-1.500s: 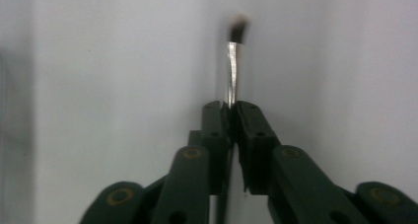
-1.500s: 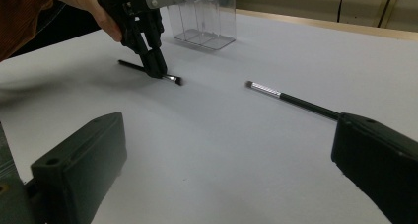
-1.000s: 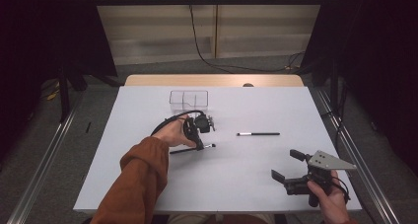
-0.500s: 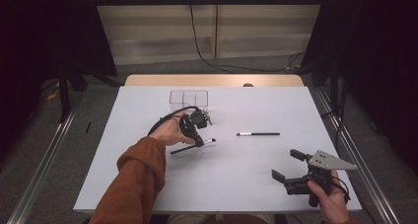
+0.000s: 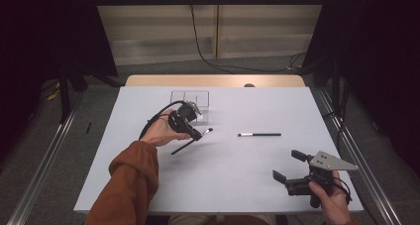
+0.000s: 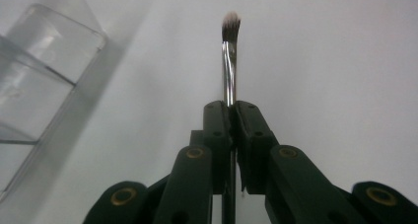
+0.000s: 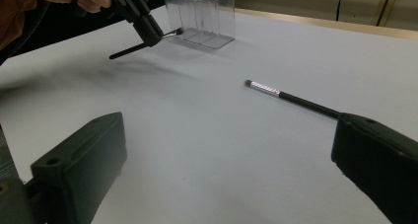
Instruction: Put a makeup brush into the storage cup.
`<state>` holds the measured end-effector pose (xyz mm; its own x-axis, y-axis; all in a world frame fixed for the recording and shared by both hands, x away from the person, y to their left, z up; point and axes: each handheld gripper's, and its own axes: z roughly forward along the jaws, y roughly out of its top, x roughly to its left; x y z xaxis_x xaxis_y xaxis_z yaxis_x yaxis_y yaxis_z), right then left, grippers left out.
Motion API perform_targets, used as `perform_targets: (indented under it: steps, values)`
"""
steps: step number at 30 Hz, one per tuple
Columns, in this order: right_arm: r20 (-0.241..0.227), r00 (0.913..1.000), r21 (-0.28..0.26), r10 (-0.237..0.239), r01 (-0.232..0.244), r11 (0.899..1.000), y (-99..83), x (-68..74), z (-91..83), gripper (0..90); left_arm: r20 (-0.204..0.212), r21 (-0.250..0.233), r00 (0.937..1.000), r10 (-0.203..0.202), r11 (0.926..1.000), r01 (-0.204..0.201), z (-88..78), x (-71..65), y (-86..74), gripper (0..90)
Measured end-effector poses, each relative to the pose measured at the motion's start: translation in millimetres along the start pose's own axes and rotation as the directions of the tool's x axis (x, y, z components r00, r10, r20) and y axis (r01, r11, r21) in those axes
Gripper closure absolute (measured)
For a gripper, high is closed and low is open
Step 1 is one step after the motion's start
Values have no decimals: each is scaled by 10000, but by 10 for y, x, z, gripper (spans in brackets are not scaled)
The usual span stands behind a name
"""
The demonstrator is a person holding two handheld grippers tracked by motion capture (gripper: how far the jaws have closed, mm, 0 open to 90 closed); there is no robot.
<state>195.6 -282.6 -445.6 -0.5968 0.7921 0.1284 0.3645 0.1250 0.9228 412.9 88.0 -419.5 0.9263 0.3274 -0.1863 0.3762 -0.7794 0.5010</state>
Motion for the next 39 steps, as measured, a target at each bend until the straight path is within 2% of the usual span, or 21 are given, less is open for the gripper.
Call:
perform_targets:
  steps: [1, 2, 4, 5, 8, 9, 10, 11, 14, 19, 21, 23, 27, 28, 30, 34, 35, 36, 37, 39]
  values:
    - [0, 10000, -15, -6, 6, 10000, 1, 0, 3, 0, -32, -187, 9999, -97, 9998, 97, -18, -1, -9, 841]
    - [12, 10000, 6, -24, 24, 10000, 3, -2, 7, 0, -82, -658, 9989, -456, 9968, 450, -25, -16, -21, 841]
    - [18, 10000, -12, -6, 6, 10000, 4, -1, 8, 0, -7, -765, 9992, -398, 9963, 397, -55, 5, -36, 840]
    - [15, 10000, -18, -2, 2, 10000, 5, -1, 8, 0, -113, -984, 9983, -564, 9936, 551, -56, -1, -49, 840]
    - [0, 10000, 8, 23, -23, 10000, 6, -2, 12, 0, -397, -1225, 9977, -556, 9912, 504, -83, 17, -98, 840]
    - [-17, 10000, -8, 3, -3, 10000, 6, 1, 12, 0, -444, -1499, 9959, -789, 9861, 715, -87, 13, -113, 841]
    - [-17, 10000, -8, 3, -3, 10000, 6, 1, 12, 0, -532, -1680, 9950, -851, 9829, 751, -105, 21, -128, 841]
    - [-28, 10000, -10, -13, 13, 10000, 6, 0, 13, 0, -453, -1843, 9947, -923, 9794, 825, -121, 30, -140, 841]
    - [-20, 10000, -6, 24, -24, 10000, 5, -4, 10, 0, -610, -2156, 9936, -947, 9732, 796, -175, 30, -153, 841]
    - [7, 10000, -14, 45, -45, 10000, 2, -15, 9, 0, -912, -2864, 9905, -1031, 9553, 731, -234, 22, -172, 840]
    - [23, 10000, -21, 58, -58, 10000, 1, -19, 6, 0, -1279, -3052, 9859, -1082, 9501, 647, -243, 13, -184, 841]
    - [-15, 9999, -32, 121, -121, 9999, 1, -21, 3, 0, -1387, -3300, 9834, -1169, 9417, 654, -250, 7, -204, 841]
    - [11, 10000, -41, 88, -88, 10000, 0, -15, -1, 0, -1435, -3567, 9829, -1152, 9325, 572, -281, -19, -235, 841]
    - [6, 10000, -47, 66, -66, 10000, -1, -12, -2, 0, -1406, -3751, 9828, -1195, 9251, 588, -296, -31, -242, 841]
    - [14, 10000, -49, 59, -59, 10000, -1, -12, -4, 0, -1422, -3953, 9823, -1218, 9168, 565, -325, -45, -251, 841]
    - [25, 10000, -45, 47, -47, 10000, -1, -13, -5, 0, -1428, -4587, 9829, -1163, 8878, 384, -387, -105, -274, 841]
    - [37, 10000, -58, 39, -39, 10000, -1, -12, -3, 0, -1473, -4624, 9828, -1116, 8861, 313, -397, -114, -277, 841]
    - [27, 10000, -59, 40, -40, 10000, 0, -11, -2, 0, -1493, -4716, 9827, -1098, 8814, 268, -410, -124, -282, 841]
    - [14, 10000, -55, 33, -33, 10000, 1, -10, -1, 0, -1455, -4876, 9827, -1149, 8726, 298, -424, -136, -287, 841]
    - [7, 10000, -71, 2, -2, 10000, 1, -5, -1, 0, -1506, -5025, 9816, -1172, 8642, 261, -446, -146, -296, 840]
